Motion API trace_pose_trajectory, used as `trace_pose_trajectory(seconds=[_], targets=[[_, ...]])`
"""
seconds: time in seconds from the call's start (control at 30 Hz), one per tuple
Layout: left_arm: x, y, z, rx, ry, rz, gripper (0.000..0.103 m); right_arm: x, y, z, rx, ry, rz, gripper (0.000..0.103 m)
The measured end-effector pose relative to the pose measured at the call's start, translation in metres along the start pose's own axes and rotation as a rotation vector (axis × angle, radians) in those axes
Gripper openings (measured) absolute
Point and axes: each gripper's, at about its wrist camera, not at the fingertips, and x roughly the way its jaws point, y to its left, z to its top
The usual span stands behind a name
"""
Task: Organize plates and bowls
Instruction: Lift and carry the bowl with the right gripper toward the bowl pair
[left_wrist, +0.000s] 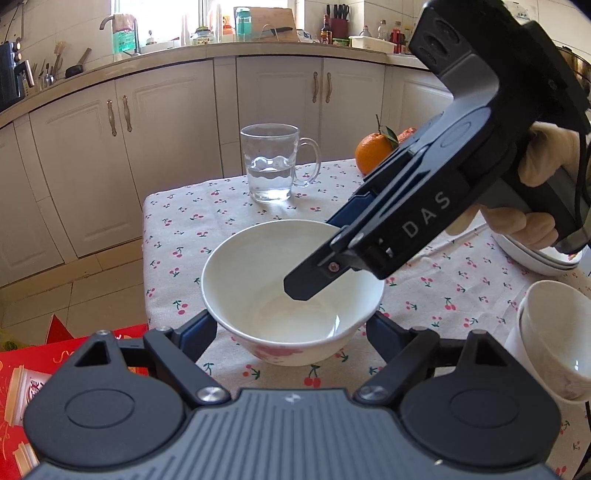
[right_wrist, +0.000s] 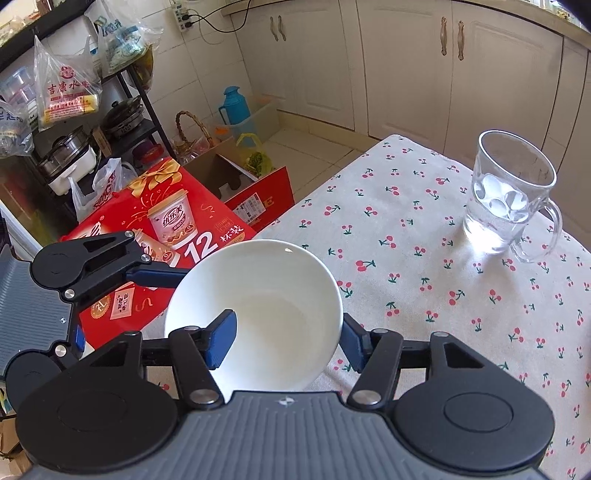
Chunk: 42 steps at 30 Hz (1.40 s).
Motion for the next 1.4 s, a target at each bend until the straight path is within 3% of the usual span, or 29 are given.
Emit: trace_pose_trajectory(seconds=[0.87, 1.4], targets=[[-0.068, -0.107, 0.013, 0.135, -0.043, -0.094, 0.087, -0.137, 0.040, -0.088, 0.002, -0.094, -0.104, 0.069], [-0.072, -0.157, 0.002, 0.150, -0.012, -0.185, 0.087, -0.178, 0.039, -0.153, 0.054, -0.115, -0.147, 0.069]])
